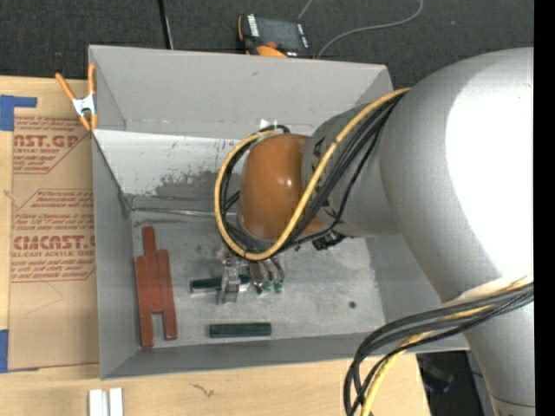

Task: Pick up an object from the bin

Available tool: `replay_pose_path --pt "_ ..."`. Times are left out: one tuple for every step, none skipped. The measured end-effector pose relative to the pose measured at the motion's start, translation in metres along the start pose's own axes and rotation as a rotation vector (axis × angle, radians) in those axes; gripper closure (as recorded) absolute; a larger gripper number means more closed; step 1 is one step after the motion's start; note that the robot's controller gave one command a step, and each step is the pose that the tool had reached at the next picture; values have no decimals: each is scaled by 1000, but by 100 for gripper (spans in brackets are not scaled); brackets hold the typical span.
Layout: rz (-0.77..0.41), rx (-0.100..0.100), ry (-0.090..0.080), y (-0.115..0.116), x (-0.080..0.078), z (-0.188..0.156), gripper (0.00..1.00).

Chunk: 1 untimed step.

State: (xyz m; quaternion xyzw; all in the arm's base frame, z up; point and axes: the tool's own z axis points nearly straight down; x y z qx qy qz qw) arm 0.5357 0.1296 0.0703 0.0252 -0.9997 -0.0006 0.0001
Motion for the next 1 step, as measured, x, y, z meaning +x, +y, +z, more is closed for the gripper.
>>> replay_pose_path --pt "-69 0 -10 1 -2 -150 100"
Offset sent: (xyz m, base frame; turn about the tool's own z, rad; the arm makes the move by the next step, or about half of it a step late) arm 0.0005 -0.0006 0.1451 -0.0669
